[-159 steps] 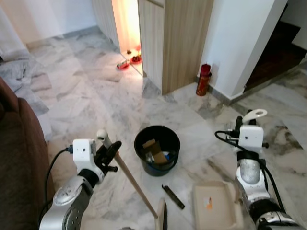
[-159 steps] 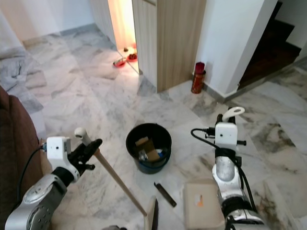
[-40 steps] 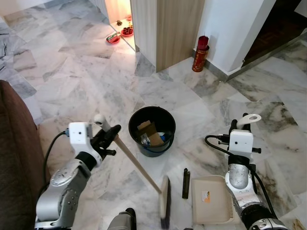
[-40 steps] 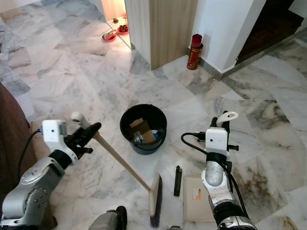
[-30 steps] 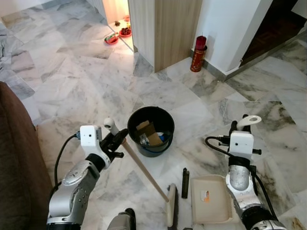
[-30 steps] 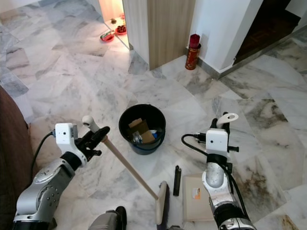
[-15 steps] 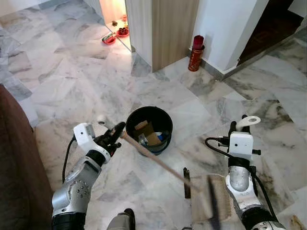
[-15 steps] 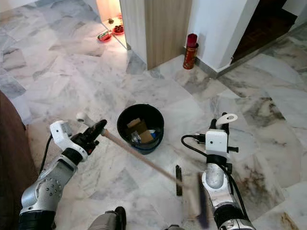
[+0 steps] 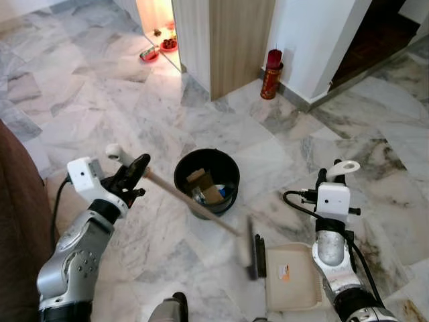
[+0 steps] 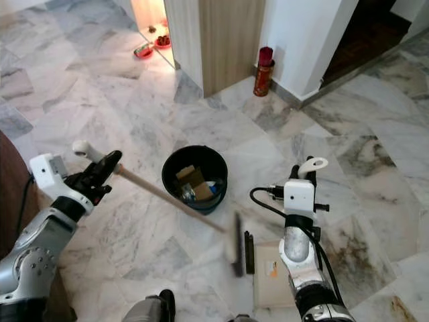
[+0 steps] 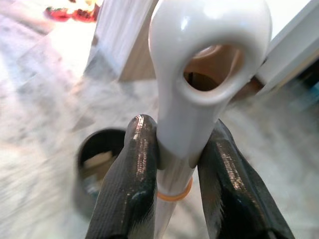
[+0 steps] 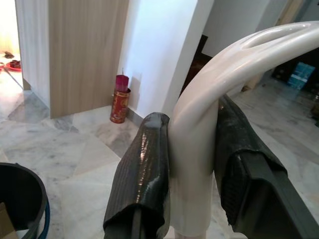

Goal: Sweep floor

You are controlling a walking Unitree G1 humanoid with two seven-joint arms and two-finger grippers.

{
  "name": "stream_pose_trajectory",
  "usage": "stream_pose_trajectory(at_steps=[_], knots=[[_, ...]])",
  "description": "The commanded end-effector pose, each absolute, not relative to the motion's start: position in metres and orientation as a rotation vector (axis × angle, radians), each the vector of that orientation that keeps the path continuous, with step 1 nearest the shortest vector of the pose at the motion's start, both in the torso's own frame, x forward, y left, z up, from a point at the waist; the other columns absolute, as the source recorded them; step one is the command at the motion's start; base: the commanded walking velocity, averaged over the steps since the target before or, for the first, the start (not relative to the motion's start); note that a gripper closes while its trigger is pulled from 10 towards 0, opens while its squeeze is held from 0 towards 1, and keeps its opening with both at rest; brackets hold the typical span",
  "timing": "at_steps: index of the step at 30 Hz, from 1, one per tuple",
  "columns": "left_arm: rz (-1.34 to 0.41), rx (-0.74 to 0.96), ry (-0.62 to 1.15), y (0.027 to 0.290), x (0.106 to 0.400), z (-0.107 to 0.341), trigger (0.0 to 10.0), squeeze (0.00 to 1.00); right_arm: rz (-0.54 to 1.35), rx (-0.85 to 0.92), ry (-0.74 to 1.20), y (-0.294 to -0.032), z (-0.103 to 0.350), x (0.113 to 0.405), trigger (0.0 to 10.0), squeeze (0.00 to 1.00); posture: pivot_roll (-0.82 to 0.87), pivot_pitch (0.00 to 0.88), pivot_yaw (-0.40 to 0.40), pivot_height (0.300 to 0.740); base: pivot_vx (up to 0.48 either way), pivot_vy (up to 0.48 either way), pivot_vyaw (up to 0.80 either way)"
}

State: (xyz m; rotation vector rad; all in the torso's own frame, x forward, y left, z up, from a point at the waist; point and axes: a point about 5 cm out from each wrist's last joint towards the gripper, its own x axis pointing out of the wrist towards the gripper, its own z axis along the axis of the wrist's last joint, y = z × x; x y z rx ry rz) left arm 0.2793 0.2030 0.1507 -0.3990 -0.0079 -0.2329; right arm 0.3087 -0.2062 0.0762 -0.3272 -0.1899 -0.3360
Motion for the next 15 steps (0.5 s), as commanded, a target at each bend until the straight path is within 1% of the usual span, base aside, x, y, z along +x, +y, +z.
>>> stream_pose_trajectory(at_steps=[1, 3, 6, 15], knots=[[-0.295, -0.372, 0.024, 0.192, 0.274, 0.145, 10.0, 0.00, -0.324, -0.329, -0.133, -0.203, 0.065, 0.304, 10.0, 0.00, 0.14, 0.183, 0.019, 0.740, 0.000, 0.000, 0.00], [-0.318, -0.342, 0.058, 0.187, 0.272, 0.136, 10.0, 0.00, -0.324, -0.329, -0.133, -0.203, 0.065, 0.304, 10.0, 0.00, 0.13, 0.186, 0.020, 0.740, 0.000, 0.000, 0.00], [-0.309, -0.307, 0.092, 0.182, 0.271, 0.122, 10.0, 0.00, -0.323, -0.330, -0.134, -0.203, 0.065, 0.304, 10.0, 0.00, 0.13, 0.189, 0.019, 0.740, 0.000, 0.000, 0.00], [-0.299, -0.247, 0.135, 0.174, 0.271, 0.102, 10.0, 0.00, -0.327, -0.336, -0.137, -0.208, 0.063, 0.300, 10.0, 0.00, 0.11, 0.211, 0.016, 0.740, 0.000, 0.000, 0.00]])
